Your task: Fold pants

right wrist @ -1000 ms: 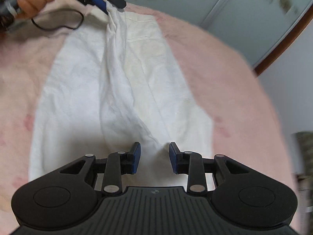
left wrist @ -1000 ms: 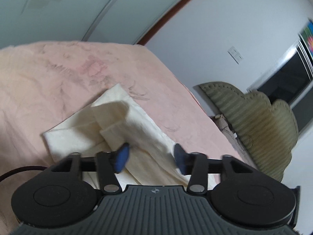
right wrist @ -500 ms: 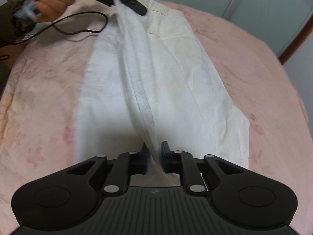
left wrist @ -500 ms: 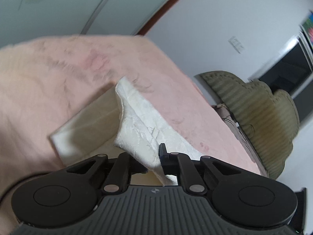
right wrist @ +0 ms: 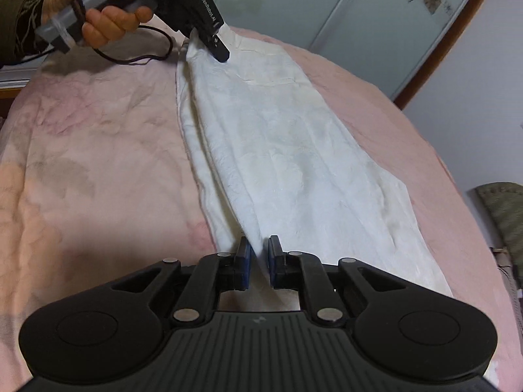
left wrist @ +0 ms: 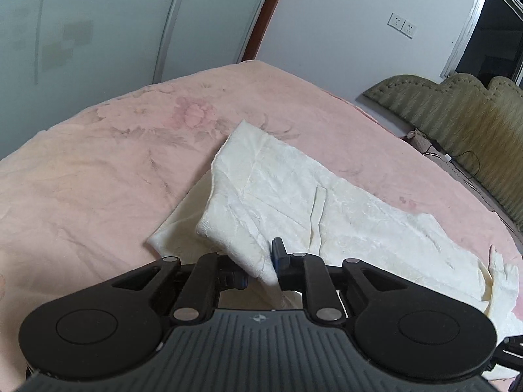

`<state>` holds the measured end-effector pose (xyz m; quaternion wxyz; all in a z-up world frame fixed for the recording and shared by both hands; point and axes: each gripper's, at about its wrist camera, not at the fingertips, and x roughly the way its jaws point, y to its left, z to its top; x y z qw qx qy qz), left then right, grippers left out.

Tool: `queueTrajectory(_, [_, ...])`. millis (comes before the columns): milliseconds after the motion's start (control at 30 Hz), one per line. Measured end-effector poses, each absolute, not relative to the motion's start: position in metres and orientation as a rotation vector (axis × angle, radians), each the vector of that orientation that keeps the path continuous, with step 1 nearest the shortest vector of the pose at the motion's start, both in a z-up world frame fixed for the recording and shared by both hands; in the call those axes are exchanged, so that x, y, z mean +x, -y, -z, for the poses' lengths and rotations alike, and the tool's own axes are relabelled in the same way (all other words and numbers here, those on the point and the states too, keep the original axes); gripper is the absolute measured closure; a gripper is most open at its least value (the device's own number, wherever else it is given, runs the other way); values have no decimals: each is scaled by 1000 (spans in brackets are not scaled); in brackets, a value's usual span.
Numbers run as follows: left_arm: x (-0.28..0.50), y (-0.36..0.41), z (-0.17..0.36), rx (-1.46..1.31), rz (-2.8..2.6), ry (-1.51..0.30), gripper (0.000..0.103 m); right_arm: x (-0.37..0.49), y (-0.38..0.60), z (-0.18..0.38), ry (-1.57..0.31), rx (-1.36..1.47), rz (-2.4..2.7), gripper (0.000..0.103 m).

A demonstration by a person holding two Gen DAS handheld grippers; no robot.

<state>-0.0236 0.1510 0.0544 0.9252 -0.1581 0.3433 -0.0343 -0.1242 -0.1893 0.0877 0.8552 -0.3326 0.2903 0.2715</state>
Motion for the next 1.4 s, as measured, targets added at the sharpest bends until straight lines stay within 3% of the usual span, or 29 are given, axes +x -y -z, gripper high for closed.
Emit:
queueTrajectory(567, [-32,-133,-56,-259,-26,-650,84,-142,206,-88,-637,-319,-432,91])
queueTrajectory(633, [-33,-134,-57,-238,-25,-658,76,-144,211,-83,-614,-278,-411,91])
queueTrajectory(667, [-37,-137,-60,-239,-25,-663,66,-146,213,-83,-601,-272,-411,91])
queueTrajectory(933, [-85,-125,-109,-40,-34,-541,54,-183,265,-107,-590,-123,-276,90])
queueTrajectory(1100, [-100,-50,-126,96,318,-509,35,-187,308,-85,-735,-58,-154,90])
queueTrajectory(1400, [-106,58,-87,231,660,-479,32,-198,315,-99,-661,25,-157,89])
